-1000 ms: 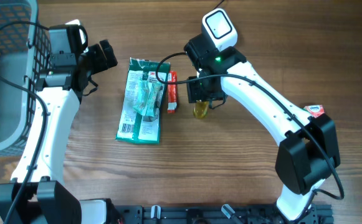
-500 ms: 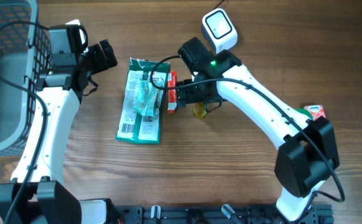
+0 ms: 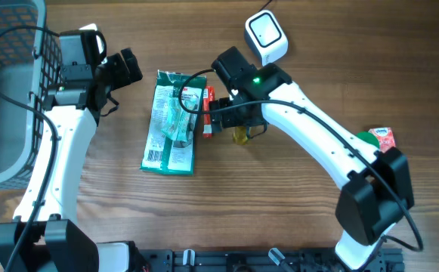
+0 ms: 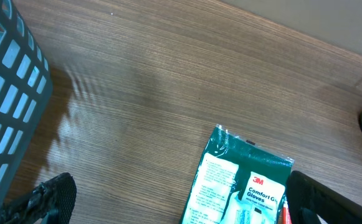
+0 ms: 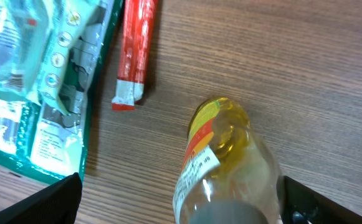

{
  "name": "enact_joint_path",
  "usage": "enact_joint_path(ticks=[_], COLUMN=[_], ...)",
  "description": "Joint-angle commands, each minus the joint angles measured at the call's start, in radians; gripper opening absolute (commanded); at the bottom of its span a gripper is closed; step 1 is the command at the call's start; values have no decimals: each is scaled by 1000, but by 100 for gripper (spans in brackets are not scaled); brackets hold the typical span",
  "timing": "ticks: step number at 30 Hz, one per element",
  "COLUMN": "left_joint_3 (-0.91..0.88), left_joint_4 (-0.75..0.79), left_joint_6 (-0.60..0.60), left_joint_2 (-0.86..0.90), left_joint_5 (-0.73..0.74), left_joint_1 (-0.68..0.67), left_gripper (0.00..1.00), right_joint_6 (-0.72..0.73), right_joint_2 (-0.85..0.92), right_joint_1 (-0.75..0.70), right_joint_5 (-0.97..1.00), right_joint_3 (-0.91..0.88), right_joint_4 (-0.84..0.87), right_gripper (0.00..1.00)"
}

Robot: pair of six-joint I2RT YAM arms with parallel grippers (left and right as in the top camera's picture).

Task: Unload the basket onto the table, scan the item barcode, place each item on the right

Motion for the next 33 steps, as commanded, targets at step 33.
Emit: enact_joint_path(ticks=[33], left_joint_3=[6], left_joint_4=[0], left_joint_6=[8], left_joint_2=[0], left_joint_5=[-10], left_joint_1=[4], left_gripper=[100], right_joint_6=[300], right_joint_2=[-81], right_joint_1=[3], right_joint_5=[127], right_joint_3=[-90], right_joint_4=[21], right_gripper=[63])
